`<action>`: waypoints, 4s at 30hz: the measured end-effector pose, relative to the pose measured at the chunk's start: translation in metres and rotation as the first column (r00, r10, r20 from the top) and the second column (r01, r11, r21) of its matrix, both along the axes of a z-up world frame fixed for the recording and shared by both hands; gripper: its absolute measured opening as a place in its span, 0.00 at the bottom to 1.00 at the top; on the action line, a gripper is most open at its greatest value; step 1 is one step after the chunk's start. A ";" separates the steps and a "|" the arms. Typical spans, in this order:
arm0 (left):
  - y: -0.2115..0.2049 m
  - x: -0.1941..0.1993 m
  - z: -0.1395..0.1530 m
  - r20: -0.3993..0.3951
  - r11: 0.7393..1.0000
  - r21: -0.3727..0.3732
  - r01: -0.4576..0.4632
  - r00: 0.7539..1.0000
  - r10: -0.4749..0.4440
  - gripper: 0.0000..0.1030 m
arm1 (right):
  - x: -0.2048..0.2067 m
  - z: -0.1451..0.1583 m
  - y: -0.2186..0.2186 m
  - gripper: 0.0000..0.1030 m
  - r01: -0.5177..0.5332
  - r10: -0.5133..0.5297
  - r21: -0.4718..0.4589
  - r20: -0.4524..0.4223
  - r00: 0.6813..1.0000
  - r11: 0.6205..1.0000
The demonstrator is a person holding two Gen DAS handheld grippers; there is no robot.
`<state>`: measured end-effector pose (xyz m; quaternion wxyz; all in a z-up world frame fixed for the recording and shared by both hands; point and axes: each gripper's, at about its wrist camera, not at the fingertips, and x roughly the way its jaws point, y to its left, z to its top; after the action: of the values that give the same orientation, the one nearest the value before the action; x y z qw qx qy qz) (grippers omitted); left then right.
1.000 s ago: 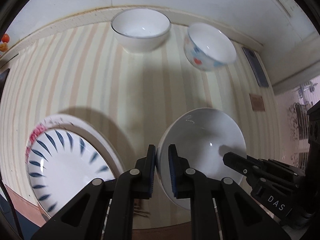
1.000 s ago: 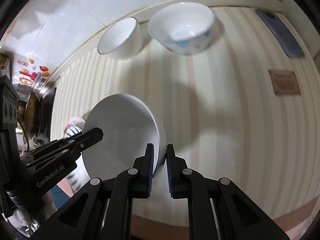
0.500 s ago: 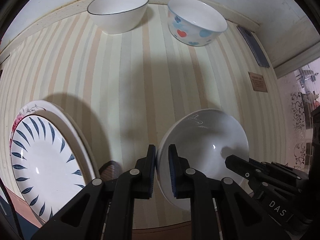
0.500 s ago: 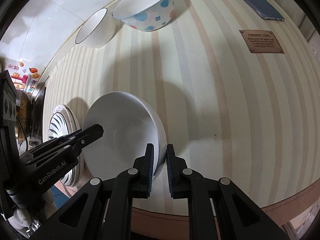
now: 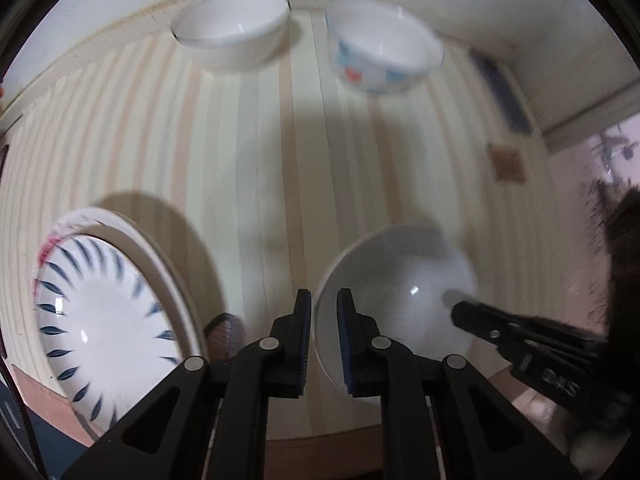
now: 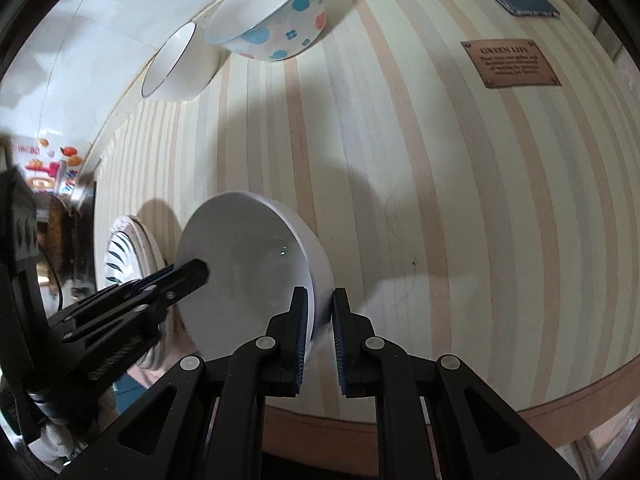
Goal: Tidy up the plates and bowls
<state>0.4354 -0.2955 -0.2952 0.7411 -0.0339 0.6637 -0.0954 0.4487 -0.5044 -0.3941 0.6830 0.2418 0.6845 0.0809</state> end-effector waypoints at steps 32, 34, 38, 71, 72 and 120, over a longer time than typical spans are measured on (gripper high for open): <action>-0.046 0.202 -0.037 0.069 0.998 0.061 0.023 0.997 -0.027 0.10 | 0.226 -0.004 -0.017 0.11 0.089 -0.069 -0.130 0.151 0.986 0.987; -0.046 0.198 -0.032 0.078 0.998 0.063 0.026 0.997 -0.031 0.10 | 0.222 -0.004 -0.018 0.11 0.083 -0.064 -0.127 0.150 0.987 0.988; -0.044 0.186 -0.018 0.097 0.998 0.060 0.036 0.994 -0.041 0.10 | 0.214 0.004 -0.021 0.11 0.090 -0.071 -0.110 0.163 0.984 0.990; -0.010 0.018 0.020 -0.016 0.994 0.007 0.108 0.994 -0.108 0.10 | 0.000 0.068 0.012 0.11 -0.027 0.030 -0.040 0.071 0.997 0.999; -0.011 0.017 0.018 -0.023 0.994 0.011 0.110 0.994 -0.110 0.10 | -0.001 0.064 0.013 0.11 -0.031 0.034 -0.046 0.064 0.997 0.998; 0.126 0.235 -0.060 -0.069 0.957 -0.015 -0.290 0.955 0.289 0.24 | 0.280 -0.015 0.100 0.37 -0.015 0.011 0.056 0.066 0.998 0.998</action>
<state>0.6699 -0.1697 -0.3555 0.7244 -0.1433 0.6743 0.0070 0.7288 -0.4042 -0.4086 0.6974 0.2538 0.6608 0.1125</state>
